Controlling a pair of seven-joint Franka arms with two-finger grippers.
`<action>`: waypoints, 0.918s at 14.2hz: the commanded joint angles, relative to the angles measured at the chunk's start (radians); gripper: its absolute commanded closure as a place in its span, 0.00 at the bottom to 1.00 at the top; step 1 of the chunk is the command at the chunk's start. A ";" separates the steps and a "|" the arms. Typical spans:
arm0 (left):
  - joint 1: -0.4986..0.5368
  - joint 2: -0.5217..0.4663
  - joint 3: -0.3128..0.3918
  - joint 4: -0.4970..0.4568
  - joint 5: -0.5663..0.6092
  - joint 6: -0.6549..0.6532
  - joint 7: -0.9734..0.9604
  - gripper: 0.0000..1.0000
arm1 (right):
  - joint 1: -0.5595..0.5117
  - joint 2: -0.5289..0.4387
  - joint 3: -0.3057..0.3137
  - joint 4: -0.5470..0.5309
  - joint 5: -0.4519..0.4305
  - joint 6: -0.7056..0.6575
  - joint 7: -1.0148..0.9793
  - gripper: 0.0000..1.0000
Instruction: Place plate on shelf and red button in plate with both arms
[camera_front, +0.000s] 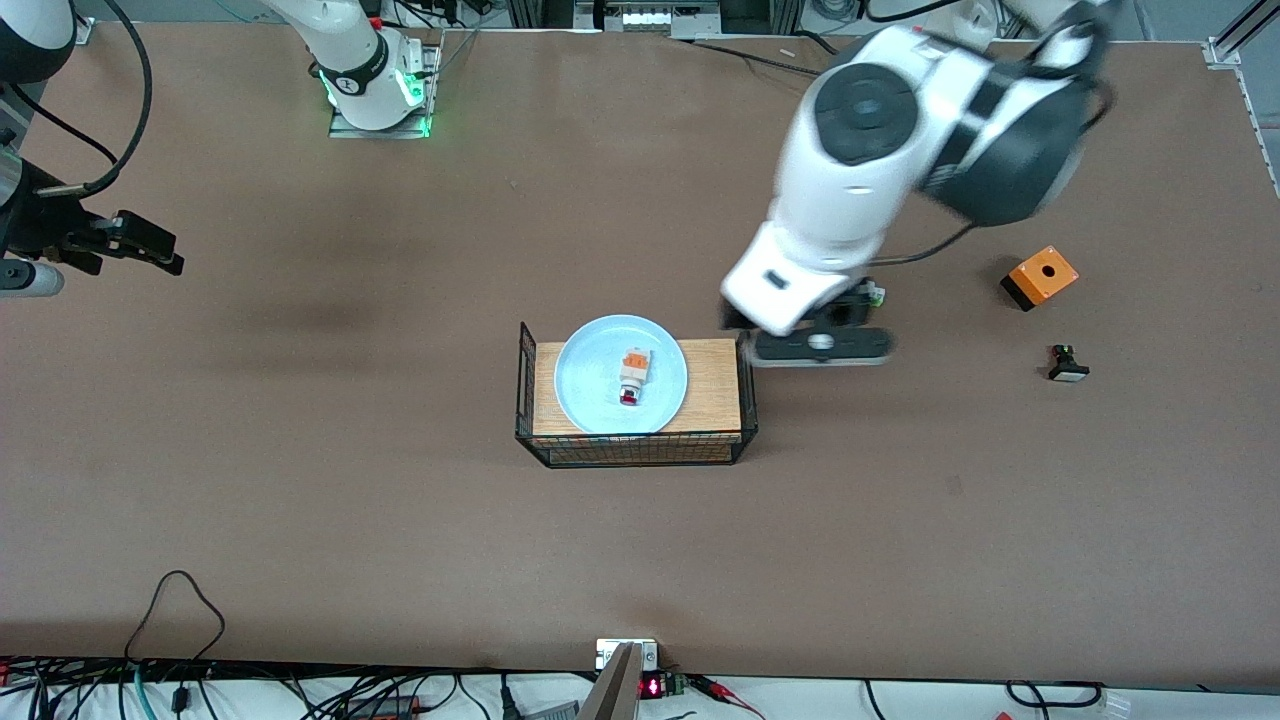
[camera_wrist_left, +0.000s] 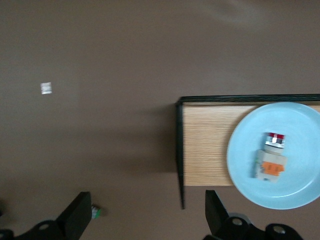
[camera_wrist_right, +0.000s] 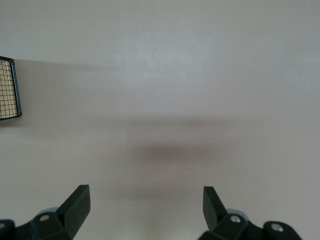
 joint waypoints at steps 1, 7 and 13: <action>0.114 -0.062 -0.014 -0.030 0.005 -0.120 0.169 0.00 | 0.009 -0.008 -0.002 0.016 -0.008 -0.015 0.015 0.00; 0.228 -0.307 0.233 -0.353 -0.250 -0.082 0.544 0.00 | 0.005 -0.008 -0.006 0.019 -0.002 -0.018 0.055 0.00; 0.222 -0.445 0.278 -0.561 -0.131 0.122 0.607 0.00 | 0.028 -0.008 -0.002 0.036 -0.010 -0.024 0.049 0.00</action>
